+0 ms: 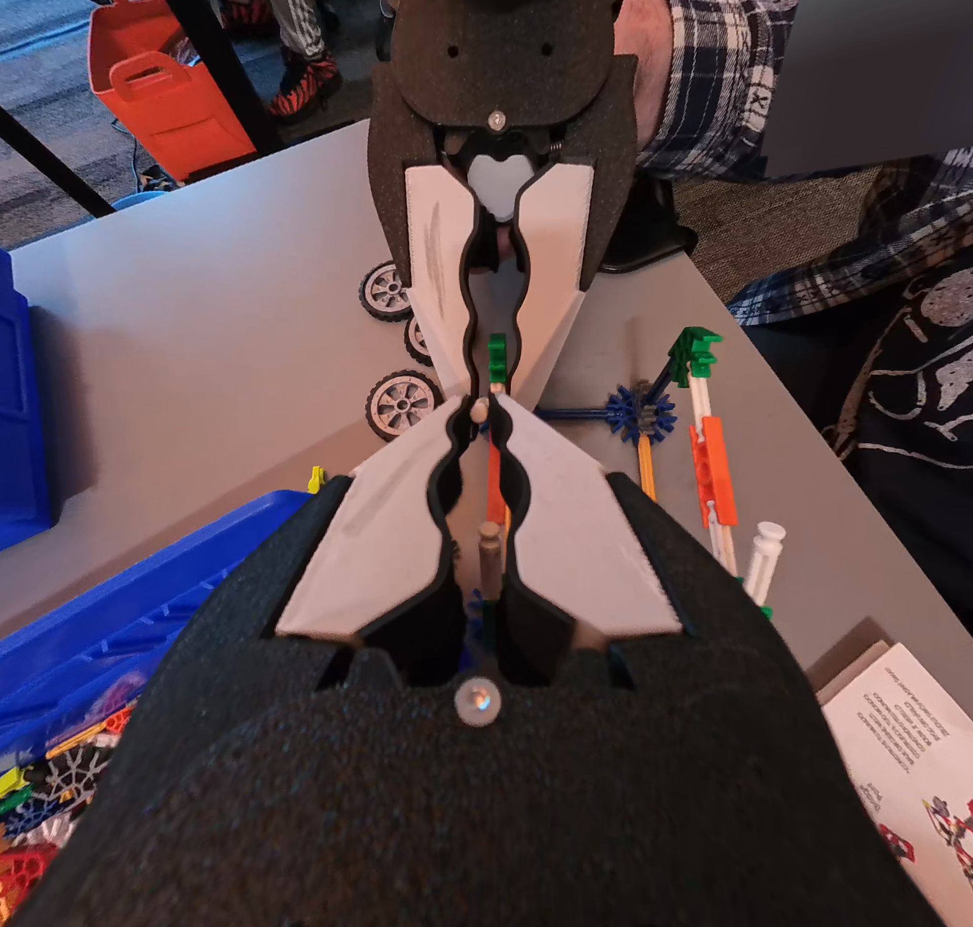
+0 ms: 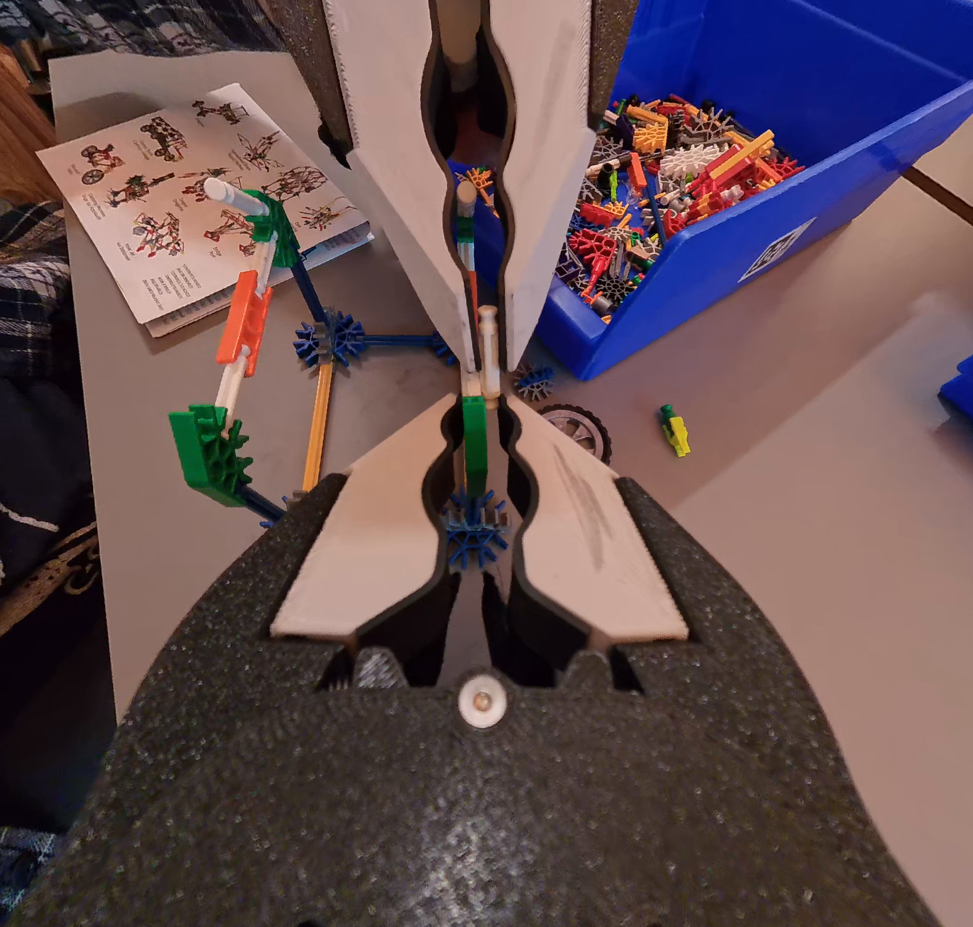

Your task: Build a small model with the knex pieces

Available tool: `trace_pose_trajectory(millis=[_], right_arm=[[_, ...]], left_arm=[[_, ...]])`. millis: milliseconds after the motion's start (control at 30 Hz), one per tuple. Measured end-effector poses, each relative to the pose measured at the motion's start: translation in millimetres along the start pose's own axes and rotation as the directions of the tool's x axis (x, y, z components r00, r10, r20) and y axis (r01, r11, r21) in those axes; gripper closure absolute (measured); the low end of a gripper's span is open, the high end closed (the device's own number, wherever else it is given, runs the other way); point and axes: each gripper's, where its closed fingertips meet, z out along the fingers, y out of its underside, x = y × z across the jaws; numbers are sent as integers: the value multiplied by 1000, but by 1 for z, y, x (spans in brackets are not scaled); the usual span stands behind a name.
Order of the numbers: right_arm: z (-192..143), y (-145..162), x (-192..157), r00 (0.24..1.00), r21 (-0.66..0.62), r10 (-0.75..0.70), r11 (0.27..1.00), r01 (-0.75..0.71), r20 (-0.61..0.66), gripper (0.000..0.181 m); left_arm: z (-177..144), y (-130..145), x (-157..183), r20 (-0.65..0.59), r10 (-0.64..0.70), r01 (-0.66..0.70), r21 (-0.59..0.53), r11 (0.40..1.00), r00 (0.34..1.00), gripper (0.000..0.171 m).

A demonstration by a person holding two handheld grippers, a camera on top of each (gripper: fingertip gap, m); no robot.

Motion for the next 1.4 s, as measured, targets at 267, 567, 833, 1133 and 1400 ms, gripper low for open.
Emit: trace_pose_trajectory(millis=[267, 567, 833, 1133, 1400], right_arm=[[0, 0, 0, 1000, 1, 1, 1000, -1, 0, 170], [0, 1, -3, 999, -10, -41, 999, 41, -7, 170], [-2, 1, -8, 999, -9, -35, 999, 35, 4, 169], [-3, 1, -8, 1000, -9, -22, 1000, 22, 22, 165], [-7, 2, -7, 1000, -14, -18, 1000, 18, 16, 164]], left_arm=[[0, 2, 0, 7, 6, -6, -10, 1000, 1000, 167], [0, 2, 3, 28, 28, -27, -30, 999, 999, 167], [2, 0, 9, 30, 72, -70, -56, 996, 997, 168], [3, -1, 10, 1, 66, -66, -61, 996, 998, 168], [2, 0, 6, -6, 84, -85, -77, 993, 996, 168]])
